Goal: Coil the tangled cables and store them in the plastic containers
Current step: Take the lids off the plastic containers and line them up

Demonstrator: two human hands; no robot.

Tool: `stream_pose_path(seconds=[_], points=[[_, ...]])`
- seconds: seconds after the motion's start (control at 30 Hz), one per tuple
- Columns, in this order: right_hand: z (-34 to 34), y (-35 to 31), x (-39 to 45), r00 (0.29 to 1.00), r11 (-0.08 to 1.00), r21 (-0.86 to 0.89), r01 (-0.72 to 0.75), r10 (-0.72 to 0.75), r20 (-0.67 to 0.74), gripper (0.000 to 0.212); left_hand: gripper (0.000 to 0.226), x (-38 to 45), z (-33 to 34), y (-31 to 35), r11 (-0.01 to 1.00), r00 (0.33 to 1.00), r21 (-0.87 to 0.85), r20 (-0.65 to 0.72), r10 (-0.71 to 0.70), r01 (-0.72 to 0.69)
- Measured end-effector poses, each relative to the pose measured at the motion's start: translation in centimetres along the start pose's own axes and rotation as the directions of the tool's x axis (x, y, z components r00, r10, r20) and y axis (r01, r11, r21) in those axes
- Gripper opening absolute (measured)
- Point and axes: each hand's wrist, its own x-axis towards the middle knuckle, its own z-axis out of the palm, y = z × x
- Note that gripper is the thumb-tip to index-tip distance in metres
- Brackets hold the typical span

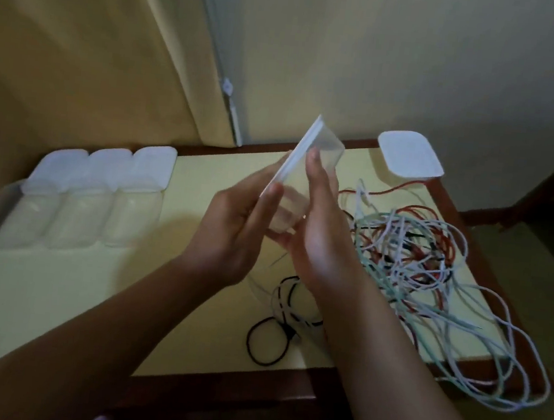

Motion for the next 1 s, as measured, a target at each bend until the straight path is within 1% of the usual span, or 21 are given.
stream_pose_path(seconds=[0.03,0.1,0.17,0.23,0.27,0.3,0.33,0.37,0.4,0.43,0.5,0.53,0.57,0.6,0.63,0.67,0.7,0.77,0.8,0.87,1.0], points=[[0.6,0.7,0.1,1.000,1.000,-0.011,-0.006,0.006,0.027,0.074,0.040,-0.8,-0.8,-0.2,1.000,1.000,-0.004,-0.019,-0.015,0.015],[1.7,1.7,0.2,0.996,0.998,-0.055,-0.031,0.035,0.078,0.077,0.042,-2.0,-2.5,-1.1,1.000,0.999,-0.008,-0.038,-0.021,0.021],[2.9,2.5,0.5,0.992,0.992,-0.106,-0.063,0.074,0.098,0.077,0.042,-2.8,-4.1,-1.6,1.000,0.999,0.015,-0.044,-0.018,0.018],[4.0,3.2,0.8,0.989,0.987,-0.134,-0.087,0.102,0.104,0.075,0.040,-3.2,-5.1,-1.6,1.000,0.998,-0.003,-0.056,-0.027,0.027],[4.3,3.5,1.2,0.989,0.985,-0.139,-0.098,0.112,0.095,0.070,0.039,-3.3,-5.6,-1.6,0.998,0.993,-0.041,-0.102,-0.052,0.048],[4.4,3.6,1.5,0.990,0.986,-0.129,-0.105,0.116,0.082,0.062,0.042,-3.4,-6.2,-1.5,0.993,0.979,-0.087,-0.181,-0.090,0.075],[4.4,3.6,1.8,0.991,0.989,-0.101,-0.108,0.115,0.070,0.052,0.048,-3.3,-7.1,-1.5,0.988,0.953,-0.122,-0.276,-0.128,0.097],[4.3,3.3,2.2,0.992,0.992,-0.065,-0.109,0.112,0.057,0.044,0.051,-3.2,-8.1,-1.6,0.986,0.923,-0.119,-0.353,-0.152,0.117],[4.1,3.0,2.5,0.992,0.993,-0.044,-0.109,0.111,0.051,0.038,0.050,-2.9,-9.1,-2.1,0.989,0.905,-0.067,-0.398,-0.148,0.132],[4.1,2.6,2.8,0.993,0.993,-0.047,-0.108,0.110,0.052,0.035,0.048,-2.5,-9.9,-2.8,0.988,0.897,0.019,-0.422,-0.134,0.156],[4.3,2.3,3.0,0.995,0.994,-0.080,-0.077,0.081,0.054,0.037,0.046,-1.0,-11.1,-5.3,0.960,0.870,0.176,-0.480,-0.109,0.217],[4.5,2.2,3.0,0.996,0.994,-0.086,-0.064,0.069,0.054,0.037,0.046,0.0,-11.2,-6.8,0.937,0.868,0.265,-0.492,-0.070,0.226],[4.6,2.4,3.1,0.997,0.995,-0.079,-0.056,0.061,0.055,0.035,0.046,1.1,-11.0,-8.5,0.893,0.888,0.392,-0.460,-0.017,0.220],[4.7,2.6,3.1,0.997,0.996,-0.063,-0.056,0.060,0.054,0.032,0.047,2.1,-10.6,-10.6,0.819,0.925,0.538,-0.378,0.024,0.199],[4.7,2.7,3.2,0.997,0.997,-0.048,-0.061,0.063,0.047,0.030,0.046,3.1,-9.9,-12.7,0.740,0.960,0.652,-0.278,0.025,0.169],[4.7,2.7,3.2,0.997,0.997,-0.041,-0.067,0.069,0.038,0.028,0.045,3.9,-9.2,-14.6,0.679,0.980,0.716,-0.196,-0.025,0.160],[4.5,2.8,3.4,0.997,0.996,-0.044,-0.072,0.074,0.028,0.028,0.046,4.6,-8.3,-16.3,0.638,0.985,0.750,-0.133,-0.110,0.172],[4.2,2.7,3.6,0.996,0.996,-0.054,-0.077,0.079,0.035,0.028,0.048,5.6,-6.6,-18.6,0.588,0.952,0.783,-0.018,-0.306,0.204],[4.1,2.5,3.6,0.996,0.995,-0.056,-0.077,0.079,0.045,0.028,0.049,5.9,-5.9,-19.4,0.552,0.930,0.810,0.023,-0.367,0.197],[4.0,2.4,3.5,0.995,0.995,-0.065,-0.076,0.080,0.068,0.030,0.051,6.3,-5.1,-21.0,0.473,0.900,0.864,0.056,-0.432,0.173],[3.6,2.7,3.6,0.990,0.990,-0.092,-0.109,0.117,0.077,0.041,0.062,6.6,-5.0,-22.8,0.428,0.853,0.875,0.037,-0.521,0.224]])
